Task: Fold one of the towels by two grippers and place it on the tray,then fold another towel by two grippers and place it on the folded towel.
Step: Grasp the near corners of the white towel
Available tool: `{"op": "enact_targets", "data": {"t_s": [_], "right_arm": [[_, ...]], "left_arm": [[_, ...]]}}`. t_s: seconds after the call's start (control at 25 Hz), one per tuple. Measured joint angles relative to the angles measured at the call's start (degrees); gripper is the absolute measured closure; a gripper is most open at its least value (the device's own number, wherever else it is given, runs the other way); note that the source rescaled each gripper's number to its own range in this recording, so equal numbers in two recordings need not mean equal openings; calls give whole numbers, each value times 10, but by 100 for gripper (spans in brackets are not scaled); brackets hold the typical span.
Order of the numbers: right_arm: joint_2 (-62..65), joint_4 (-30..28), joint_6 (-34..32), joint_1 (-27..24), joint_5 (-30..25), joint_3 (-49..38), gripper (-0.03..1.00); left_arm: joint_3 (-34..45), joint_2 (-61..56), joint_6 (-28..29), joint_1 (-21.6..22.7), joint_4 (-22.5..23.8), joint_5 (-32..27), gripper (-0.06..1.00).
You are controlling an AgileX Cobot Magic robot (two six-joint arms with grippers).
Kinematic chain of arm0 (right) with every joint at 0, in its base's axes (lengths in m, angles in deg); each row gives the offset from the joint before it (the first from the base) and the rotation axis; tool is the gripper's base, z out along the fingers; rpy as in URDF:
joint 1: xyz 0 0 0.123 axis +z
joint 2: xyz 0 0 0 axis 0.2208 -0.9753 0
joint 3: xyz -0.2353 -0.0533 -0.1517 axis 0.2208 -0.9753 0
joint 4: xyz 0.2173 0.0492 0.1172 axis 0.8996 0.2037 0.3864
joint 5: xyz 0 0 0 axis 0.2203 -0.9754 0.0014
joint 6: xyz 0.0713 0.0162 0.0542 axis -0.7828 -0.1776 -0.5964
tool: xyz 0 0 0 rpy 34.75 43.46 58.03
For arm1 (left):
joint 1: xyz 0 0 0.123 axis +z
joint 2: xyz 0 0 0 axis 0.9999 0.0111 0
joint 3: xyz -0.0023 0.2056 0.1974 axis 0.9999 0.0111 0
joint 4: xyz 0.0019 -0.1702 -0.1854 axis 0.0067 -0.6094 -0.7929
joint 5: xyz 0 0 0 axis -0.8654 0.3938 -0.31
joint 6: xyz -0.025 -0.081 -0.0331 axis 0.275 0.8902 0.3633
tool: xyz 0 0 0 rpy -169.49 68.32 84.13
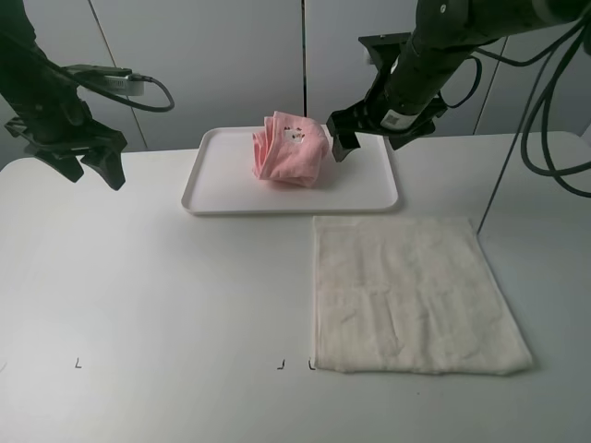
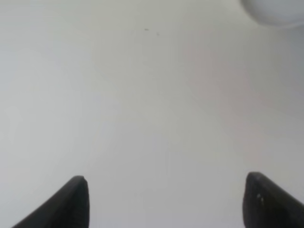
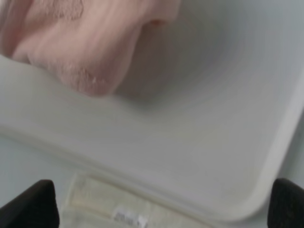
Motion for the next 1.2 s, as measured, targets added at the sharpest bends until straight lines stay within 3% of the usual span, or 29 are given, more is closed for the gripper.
{"op": "enact_targets", "data": {"t_s": [0.16,0.4,0.6,0.8,0.96,1.2], "right_arm": [[85,-2,3,0,-12,-90,2],[223,-13,4,0,-37,-217,2],[314,-43,43,0,-115,-274,2],[336,-47,135,0,-217,-294,2],[336,-47,291,0,-290,-295,2],[336,-47,464,0,-319,-295,2]], "left_arm": [[43,-45,-21,-9,-2,1,10],[55,-58,-35,-65,-2,-29,10],[55,-58,-73,-137,-2,-20,10],[55,-58,-146,-230,-2,15,10],[55,-53,-217,-292,-2,40,10],[55,-4,-269,-352,-1,52,10]]}}
